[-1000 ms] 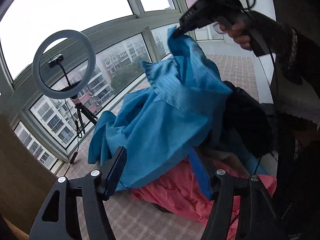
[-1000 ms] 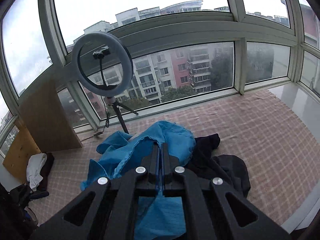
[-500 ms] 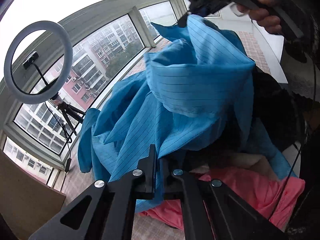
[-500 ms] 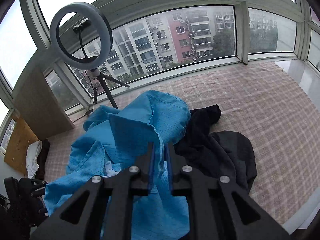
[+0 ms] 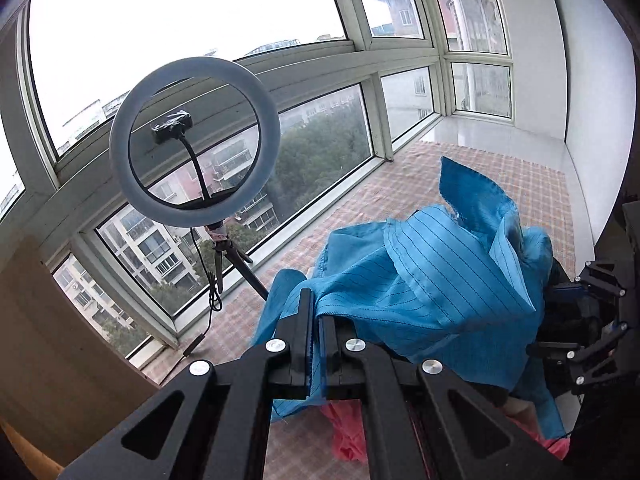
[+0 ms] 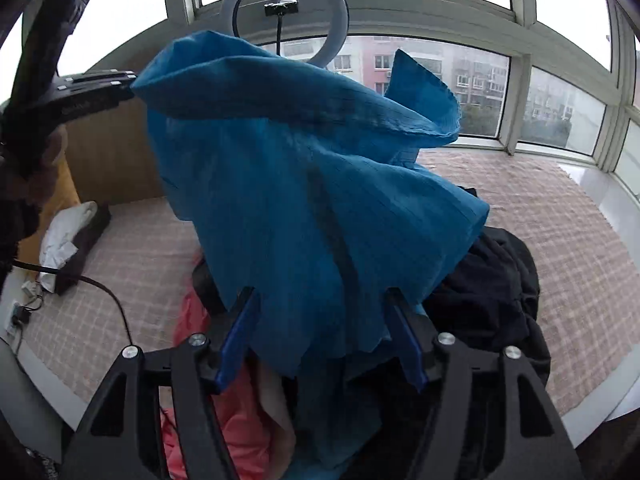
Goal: Fold clothes
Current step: 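Lift the blue jacket high with both grippers and shake it out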
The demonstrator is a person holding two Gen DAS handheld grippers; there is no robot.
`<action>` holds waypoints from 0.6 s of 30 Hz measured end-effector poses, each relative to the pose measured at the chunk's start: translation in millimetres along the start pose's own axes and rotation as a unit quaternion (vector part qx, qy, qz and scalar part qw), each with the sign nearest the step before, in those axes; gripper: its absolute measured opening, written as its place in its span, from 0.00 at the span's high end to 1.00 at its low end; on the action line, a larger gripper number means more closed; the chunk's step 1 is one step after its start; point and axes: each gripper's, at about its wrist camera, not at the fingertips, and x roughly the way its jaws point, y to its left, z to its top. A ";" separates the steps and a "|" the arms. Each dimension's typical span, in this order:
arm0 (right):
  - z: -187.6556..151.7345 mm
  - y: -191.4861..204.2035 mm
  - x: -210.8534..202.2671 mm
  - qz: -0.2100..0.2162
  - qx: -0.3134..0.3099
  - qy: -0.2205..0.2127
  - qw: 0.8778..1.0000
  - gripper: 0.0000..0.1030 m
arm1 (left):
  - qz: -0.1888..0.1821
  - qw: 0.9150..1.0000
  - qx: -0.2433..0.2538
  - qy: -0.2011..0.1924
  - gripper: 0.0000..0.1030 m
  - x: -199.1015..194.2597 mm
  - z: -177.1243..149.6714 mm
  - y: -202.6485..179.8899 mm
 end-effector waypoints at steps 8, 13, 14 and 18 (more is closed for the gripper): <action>0.5 -38.2 41.8 -0.011 0.047 0.040 0.998 0.39 | 0.004 1.000 -0.005 -0.007 0.99 -3.2 7.8 11.7; -4.9 -48.5 14.0 0.032 0.042 0.000 0.999 0.22 | 0.004 1.000 -0.007 -0.011 0.99 -4.6 14.6 16.5; -5.0 -45.6 15.7 0.032 0.032 0.000 0.999 0.22 | 0.005 1.000 -0.007 -0.013 0.99 -5.4 15.6 16.6; -0.2 -27.6 42.5 0.017 -0.009 0.007 1.000 0.22 | 0.007 1.000 -0.007 -0.017 0.99 -6.2 19.2 16.9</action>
